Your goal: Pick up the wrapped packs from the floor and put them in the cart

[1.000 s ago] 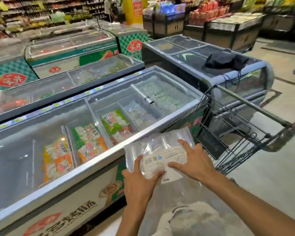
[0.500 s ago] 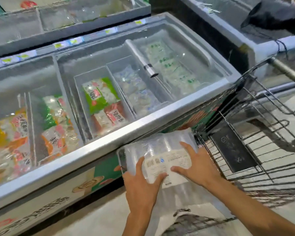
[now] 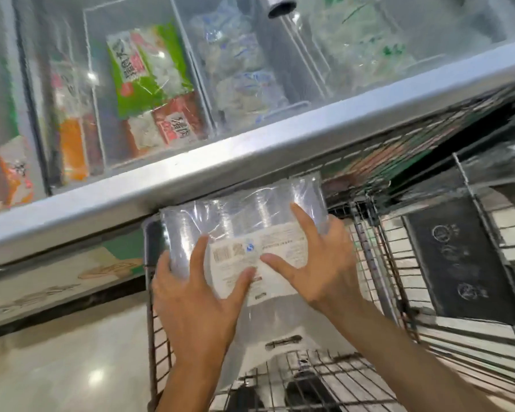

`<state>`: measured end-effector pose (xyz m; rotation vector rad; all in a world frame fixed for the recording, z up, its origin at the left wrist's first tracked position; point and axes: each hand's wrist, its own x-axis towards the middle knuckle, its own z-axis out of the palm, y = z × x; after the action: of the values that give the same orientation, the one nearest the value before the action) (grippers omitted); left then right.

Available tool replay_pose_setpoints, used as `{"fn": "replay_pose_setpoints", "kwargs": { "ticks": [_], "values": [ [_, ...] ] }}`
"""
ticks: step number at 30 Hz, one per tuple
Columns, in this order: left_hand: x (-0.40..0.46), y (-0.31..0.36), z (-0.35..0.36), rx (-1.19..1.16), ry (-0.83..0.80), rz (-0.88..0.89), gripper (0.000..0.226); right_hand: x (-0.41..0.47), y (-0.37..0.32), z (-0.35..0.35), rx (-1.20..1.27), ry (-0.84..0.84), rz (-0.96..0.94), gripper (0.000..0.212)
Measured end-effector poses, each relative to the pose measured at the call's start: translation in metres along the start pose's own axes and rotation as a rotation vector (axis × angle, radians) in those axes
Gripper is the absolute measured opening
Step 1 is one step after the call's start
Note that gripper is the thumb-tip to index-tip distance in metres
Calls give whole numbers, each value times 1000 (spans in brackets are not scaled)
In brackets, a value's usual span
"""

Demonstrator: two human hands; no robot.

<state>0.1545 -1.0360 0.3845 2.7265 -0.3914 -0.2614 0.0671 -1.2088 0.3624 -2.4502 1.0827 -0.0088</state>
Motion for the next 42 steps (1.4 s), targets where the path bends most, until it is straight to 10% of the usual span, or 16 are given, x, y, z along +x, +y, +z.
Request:
{"fn": "replay_pose_setpoints", "kwargs": {
  "ticks": [11, 18, 29, 42],
  "values": [
    [-2, 10, -6, 151, 9, 167, 71, -2, -9, -16, -75, -141, -72, 89],
    [-44, -23, -146, 119, 41, 24, 68, -28, -87, -122, -186, -232, -90, 102],
    [-227, -217, -412, 133, 530, -339, 70, -207, -378, -215, -174, 14, -858, 89],
    [-464, -436, -533, 211, 793, -657, 67, -515, -595, -119, -129, -53, -1472, 83]
  ]
}}
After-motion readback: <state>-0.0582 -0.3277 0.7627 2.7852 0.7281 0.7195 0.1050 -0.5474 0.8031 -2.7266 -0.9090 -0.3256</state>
